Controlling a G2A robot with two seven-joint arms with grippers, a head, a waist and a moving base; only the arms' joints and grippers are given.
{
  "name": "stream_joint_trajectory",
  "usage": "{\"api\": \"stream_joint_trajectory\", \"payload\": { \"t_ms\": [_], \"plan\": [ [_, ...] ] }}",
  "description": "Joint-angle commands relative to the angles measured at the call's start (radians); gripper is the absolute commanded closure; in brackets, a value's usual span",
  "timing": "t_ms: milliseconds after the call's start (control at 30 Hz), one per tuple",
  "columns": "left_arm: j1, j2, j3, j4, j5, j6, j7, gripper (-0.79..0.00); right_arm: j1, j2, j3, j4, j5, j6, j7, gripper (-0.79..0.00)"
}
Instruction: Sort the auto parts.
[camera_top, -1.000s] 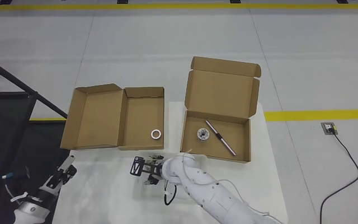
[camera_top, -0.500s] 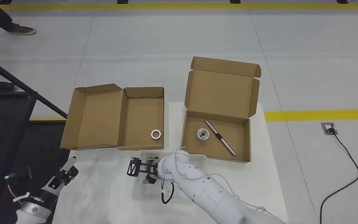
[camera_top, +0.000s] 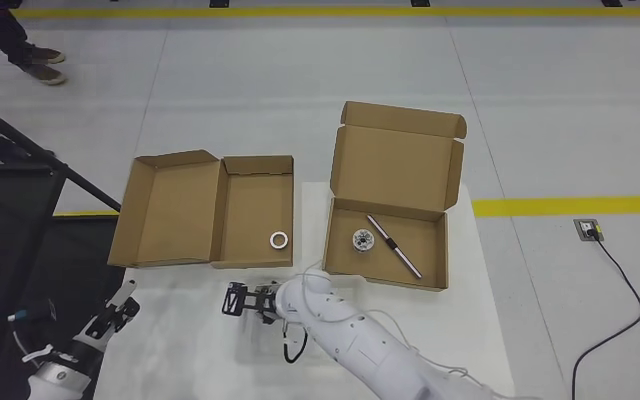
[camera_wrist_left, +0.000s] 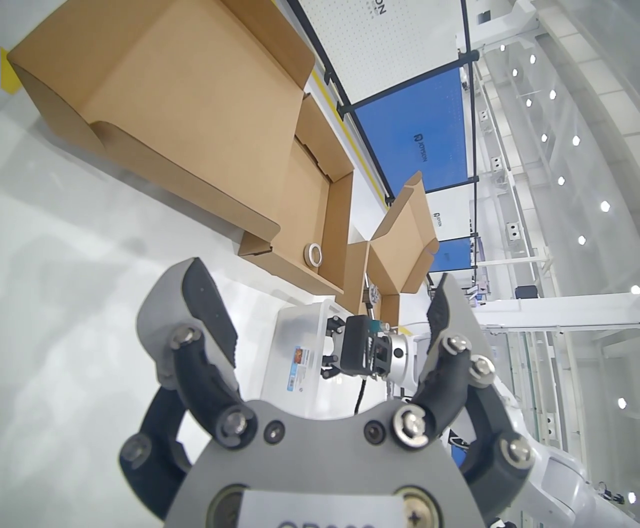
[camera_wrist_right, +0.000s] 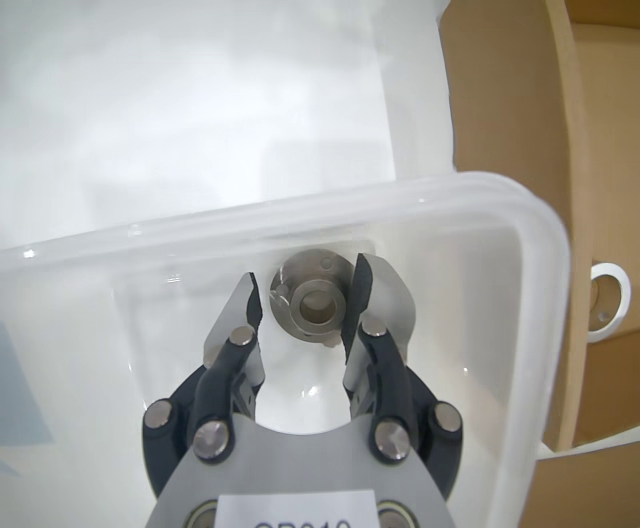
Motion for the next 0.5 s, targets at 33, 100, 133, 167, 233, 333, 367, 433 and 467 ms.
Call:
{"api": "stream_joint_trajectory", "payload": {
  "t_ms": [33, 100, 133, 167, 233, 333, 367, 433, 467],
  "plan": [
    [0.001, -0.001, -0.001, 0.000, 0.000, 0.000, 0.000, -0.785, -0.004, -0.003, -0.002, 0.001, -0.009, 0.005, 0.012, -0.379],
    [0.001, -0.001, -0.001, 0.000, 0.000, -0.001, -0.001, -0.785, -0.006, -0.004, -0.002, 0.001, -0.015, 0.011, 0.020, -0.376],
    [0.001, -0.001, -0.001, 0.000, 0.000, -0.001, -0.001, -0.785, -0.007, -0.005, -0.002, 0.002, -0.018, 0.014, 0.024, -0.372],
    [0.002, -0.002, -0.001, -0.001, 0.000, -0.001, -0.001, -0.785, -0.008, -0.006, -0.003, 0.001, -0.022, 0.018, 0.029, -0.366],
    [0.004, -0.002, -0.003, -0.004, 0.000, -0.001, -0.001, -0.785, -0.010, -0.006, -0.001, -0.001, -0.026, 0.020, 0.031, -0.332],
    [0.007, -0.003, -0.005, -0.007, -0.001, -0.001, 0.001, -0.785, -0.014, -0.006, 0.002, -0.003, -0.034, 0.039, 0.042, -0.252],
    [0.008, -0.003, -0.006, -0.008, -0.001, -0.001, 0.001, -0.785, -0.015, -0.005, 0.003, -0.005, -0.038, 0.045, 0.046, -0.228],
    [0.010, -0.003, -0.009, -0.009, -0.008, -0.001, -0.005, -0.785, -0.019, -0.004, 0.006, -0.011, -0.042, 0.052, 0.047, -0.099],
    [0.010, -0.003, -0.011, -0.009, -0.011, 0.001, -0.006, -0.785, -0.020, -0.002, 0.007, -0.015, -0.047, 0.056, 0.047, -0.077]
  ]
}}
